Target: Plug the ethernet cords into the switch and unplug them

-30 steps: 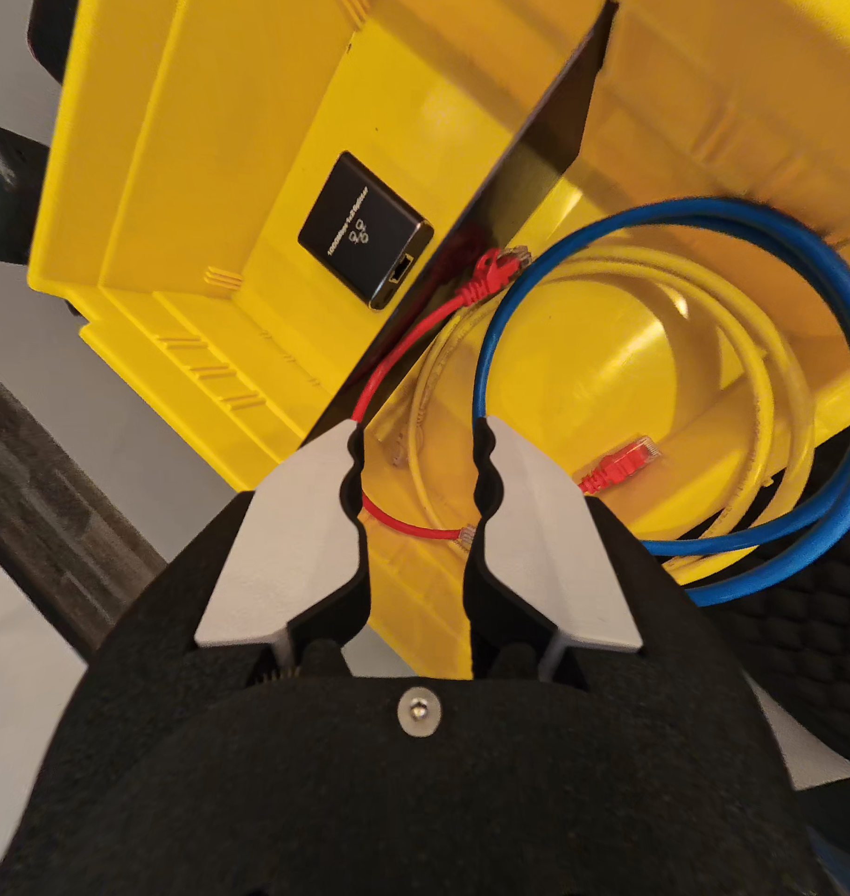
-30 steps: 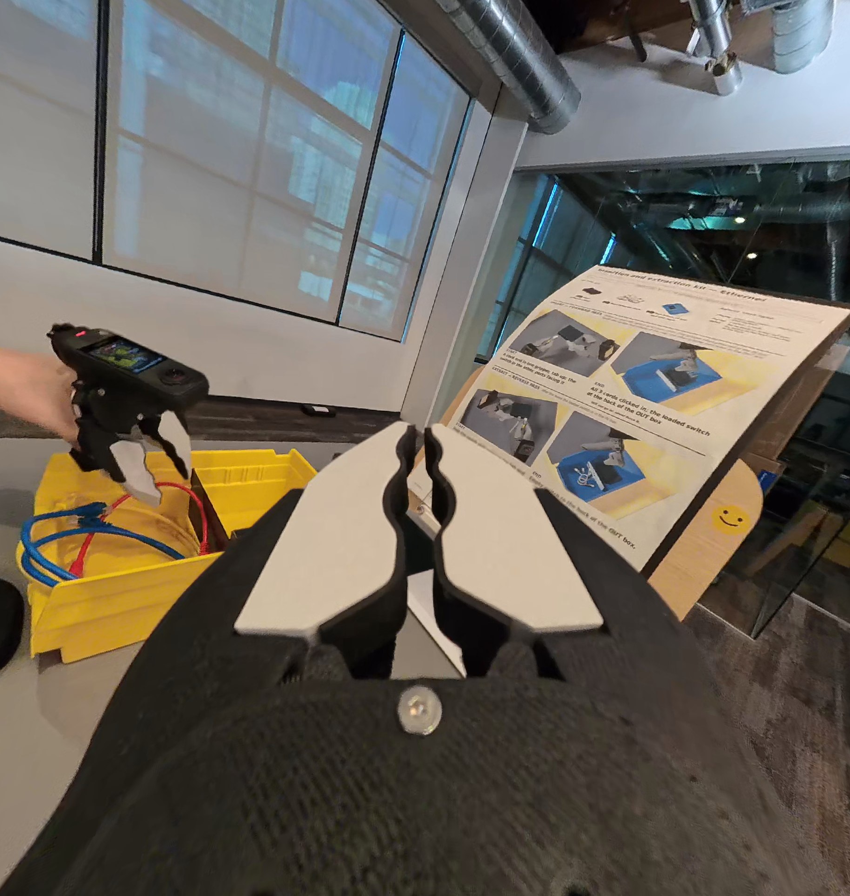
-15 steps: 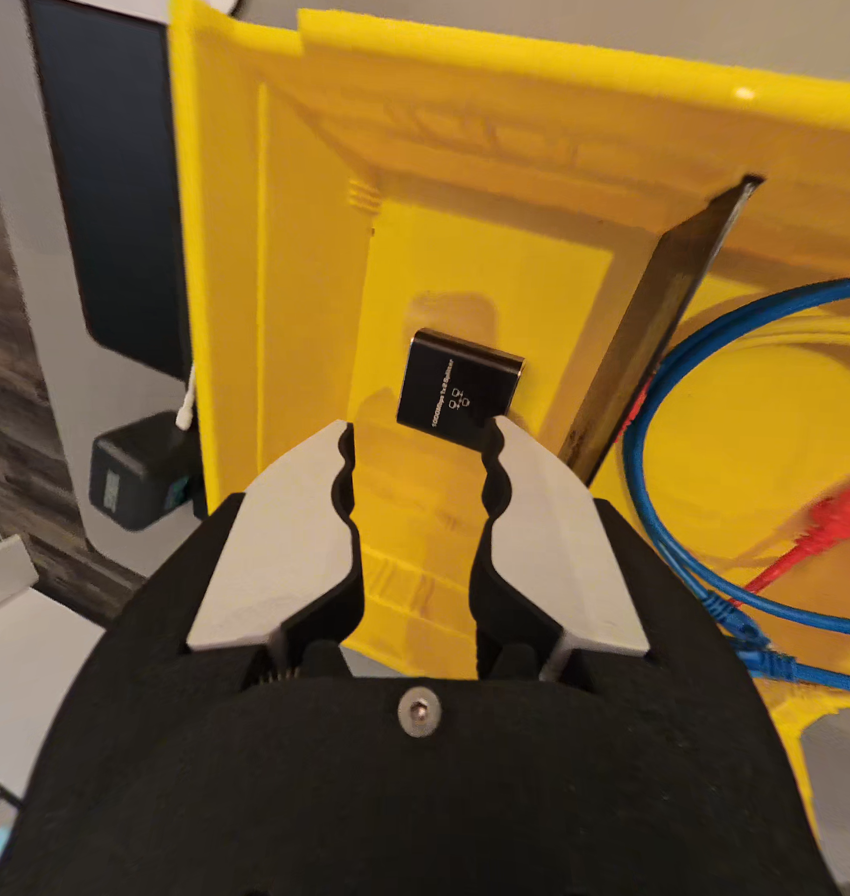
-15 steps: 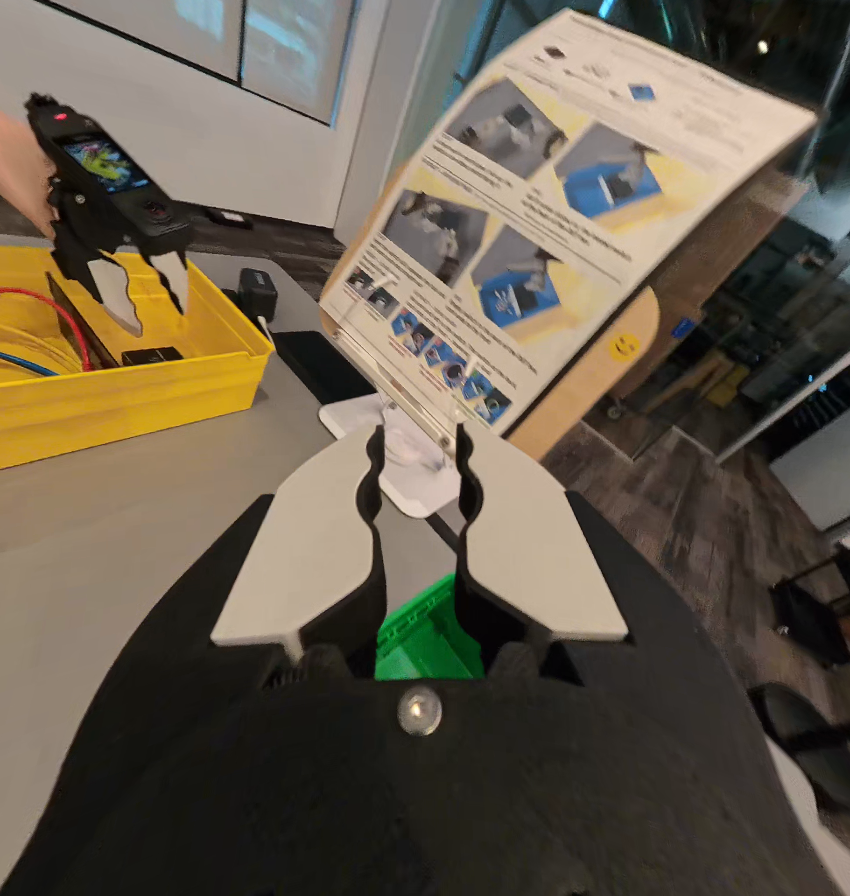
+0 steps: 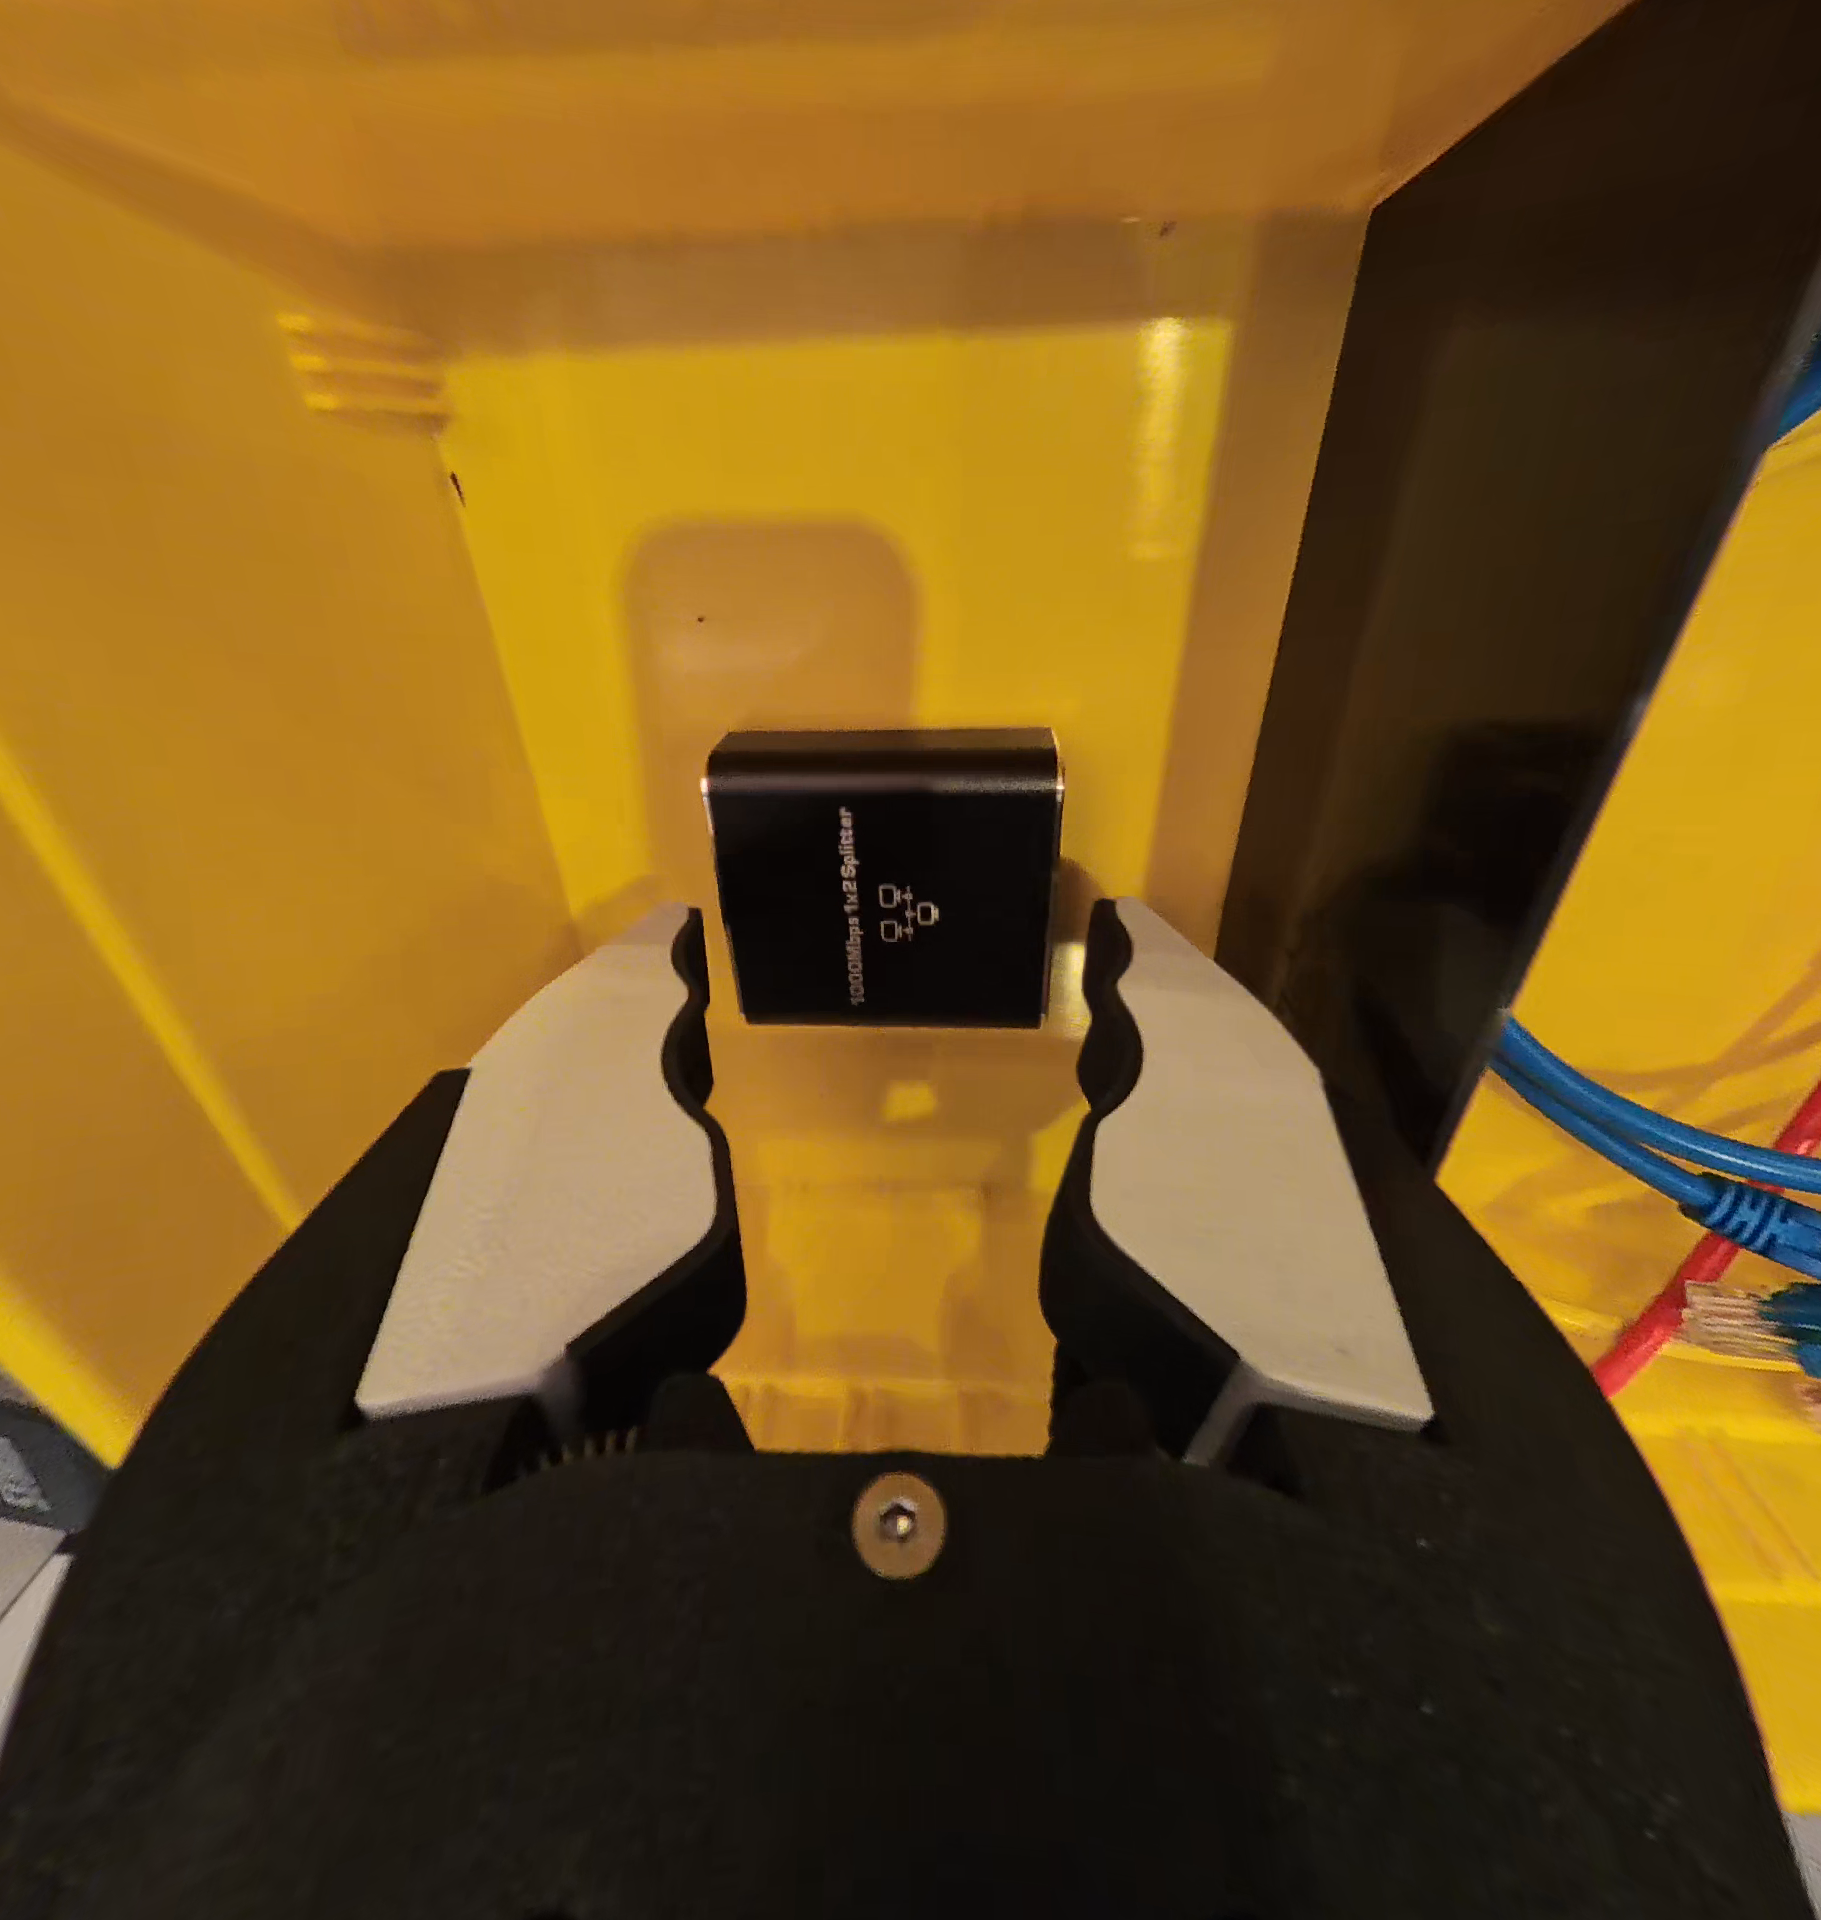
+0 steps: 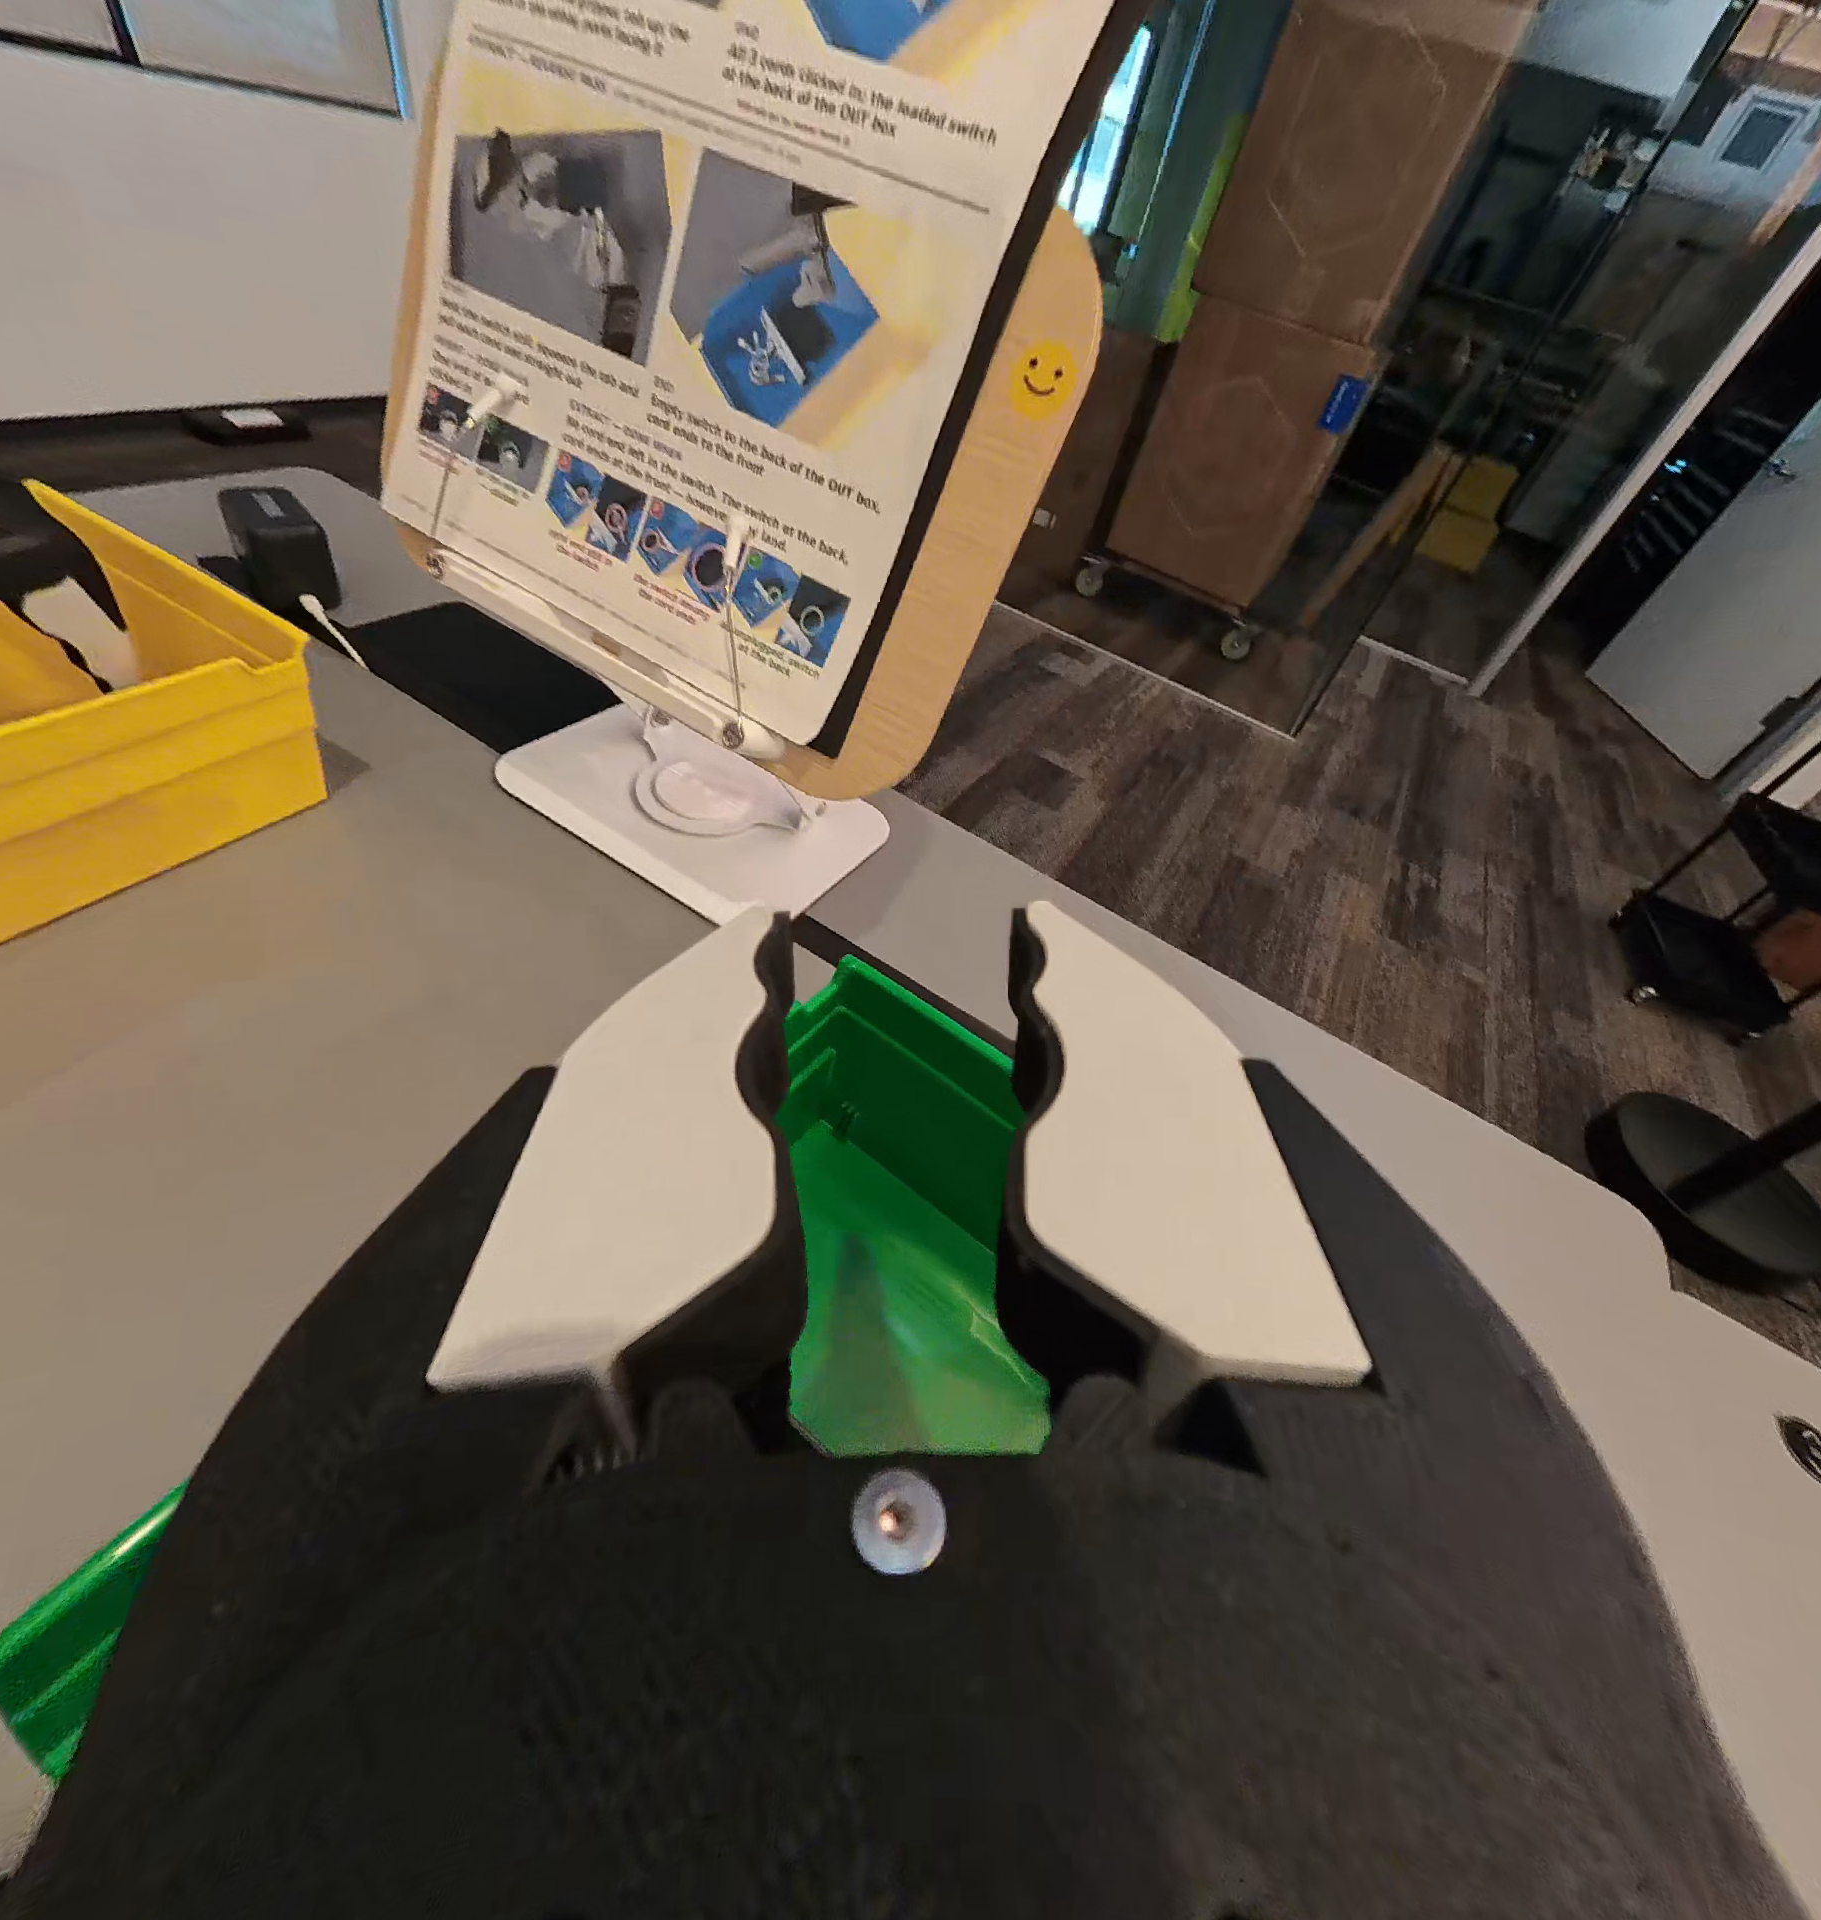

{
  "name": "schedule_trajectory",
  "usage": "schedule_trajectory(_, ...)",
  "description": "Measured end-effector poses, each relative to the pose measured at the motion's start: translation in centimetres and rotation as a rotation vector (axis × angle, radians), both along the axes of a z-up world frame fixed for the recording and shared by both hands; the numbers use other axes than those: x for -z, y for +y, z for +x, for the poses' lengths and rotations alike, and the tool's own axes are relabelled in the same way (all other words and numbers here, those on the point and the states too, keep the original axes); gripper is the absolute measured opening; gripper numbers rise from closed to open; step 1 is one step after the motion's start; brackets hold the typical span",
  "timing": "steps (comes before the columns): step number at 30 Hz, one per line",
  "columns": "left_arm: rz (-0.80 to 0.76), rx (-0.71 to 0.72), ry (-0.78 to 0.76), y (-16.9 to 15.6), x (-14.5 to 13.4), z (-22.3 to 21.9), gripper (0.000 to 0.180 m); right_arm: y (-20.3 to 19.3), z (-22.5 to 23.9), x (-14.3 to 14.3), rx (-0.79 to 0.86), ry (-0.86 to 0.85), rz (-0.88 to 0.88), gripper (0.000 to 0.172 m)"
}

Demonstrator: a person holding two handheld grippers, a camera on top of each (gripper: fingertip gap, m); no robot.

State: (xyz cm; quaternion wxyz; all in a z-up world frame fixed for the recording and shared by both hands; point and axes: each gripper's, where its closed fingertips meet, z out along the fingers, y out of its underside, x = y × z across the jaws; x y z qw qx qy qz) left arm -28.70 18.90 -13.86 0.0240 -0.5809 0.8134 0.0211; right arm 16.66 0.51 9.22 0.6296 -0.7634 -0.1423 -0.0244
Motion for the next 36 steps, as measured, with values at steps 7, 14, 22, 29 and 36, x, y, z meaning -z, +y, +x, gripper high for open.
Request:
schedule_trajectory(7, 0.031, 0.025, 0.050, 0.8, 1.3, -0.6, 0.066, 0.7, 0.7, 2.4, 0.055, -0.085, -0.119, 0.042)
schedule_trajectory(14, 0.063, -0.093, 0.034, 1.6, -0.1, -1.5, 0.066, -3.7, 11.0, 9.2, 0.416, -0.049, -0.425, 0.039)
schedule_trajectory(22, 0.167, -0.139, 0.015, 1.9, -4.4, -1.9, 0.066, -7.2, 12.9, 16.0, 0.447, 0.386, -0.676, 0.038)
schedule_trajectory(29, 0.269, -0.115, -0.108, -0.4, -11.6, 1.9, 0.066, -6.9, 12.6, 18.4, 0.469, 0.517, -0.781, 0.005)
schedule_trajectory(36, 0.206, -0.029, -0.212, -6.5, -14.0, 8.9, 0.066, -8.9, 15.2, 18.4, 0.508, 0.497, -0.728, 0.005)
